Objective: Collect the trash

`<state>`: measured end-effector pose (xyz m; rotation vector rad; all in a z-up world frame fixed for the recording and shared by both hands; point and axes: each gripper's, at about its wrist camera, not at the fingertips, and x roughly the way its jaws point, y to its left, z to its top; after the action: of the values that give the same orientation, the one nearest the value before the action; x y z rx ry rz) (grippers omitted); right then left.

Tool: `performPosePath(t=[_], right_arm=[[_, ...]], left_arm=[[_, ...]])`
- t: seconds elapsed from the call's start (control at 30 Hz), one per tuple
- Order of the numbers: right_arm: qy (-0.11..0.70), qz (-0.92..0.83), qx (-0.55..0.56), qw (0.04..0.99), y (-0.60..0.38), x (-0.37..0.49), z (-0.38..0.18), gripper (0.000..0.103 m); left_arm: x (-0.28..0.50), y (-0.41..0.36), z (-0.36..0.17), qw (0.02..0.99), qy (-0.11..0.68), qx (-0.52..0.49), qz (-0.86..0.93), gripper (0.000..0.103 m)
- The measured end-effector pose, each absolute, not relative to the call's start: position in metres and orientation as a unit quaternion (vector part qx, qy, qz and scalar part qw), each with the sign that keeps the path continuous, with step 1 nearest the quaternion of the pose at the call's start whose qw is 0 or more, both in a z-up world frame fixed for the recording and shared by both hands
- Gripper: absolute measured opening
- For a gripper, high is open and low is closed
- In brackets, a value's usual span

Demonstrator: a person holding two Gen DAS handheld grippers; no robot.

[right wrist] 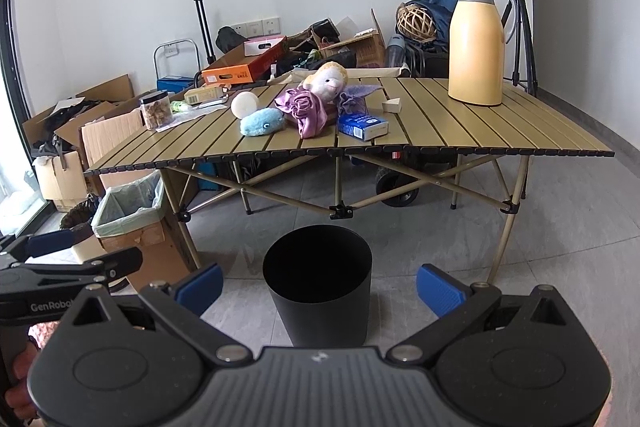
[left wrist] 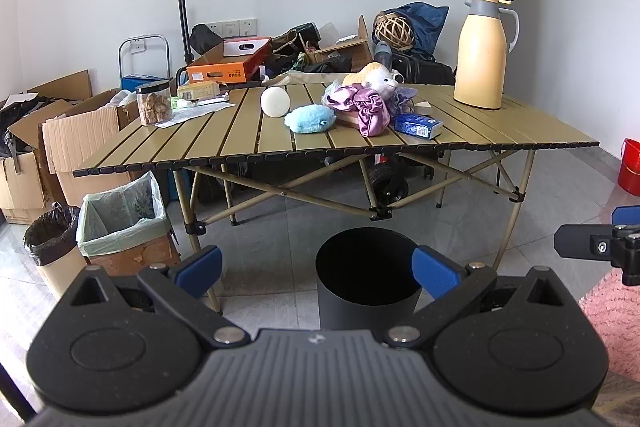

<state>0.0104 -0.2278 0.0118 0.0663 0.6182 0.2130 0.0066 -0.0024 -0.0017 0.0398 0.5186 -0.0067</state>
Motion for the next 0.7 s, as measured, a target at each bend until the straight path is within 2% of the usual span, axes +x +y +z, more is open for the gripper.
performPosePath(t=[0.7], right_arm=[[0.289,0.103,0.029,0.952,-0.229,0.000,0.018,0.103]], left_arm=[[-0.003,-0.006,0.003,0.970,0.244,0.021,-0.007,0.103]])
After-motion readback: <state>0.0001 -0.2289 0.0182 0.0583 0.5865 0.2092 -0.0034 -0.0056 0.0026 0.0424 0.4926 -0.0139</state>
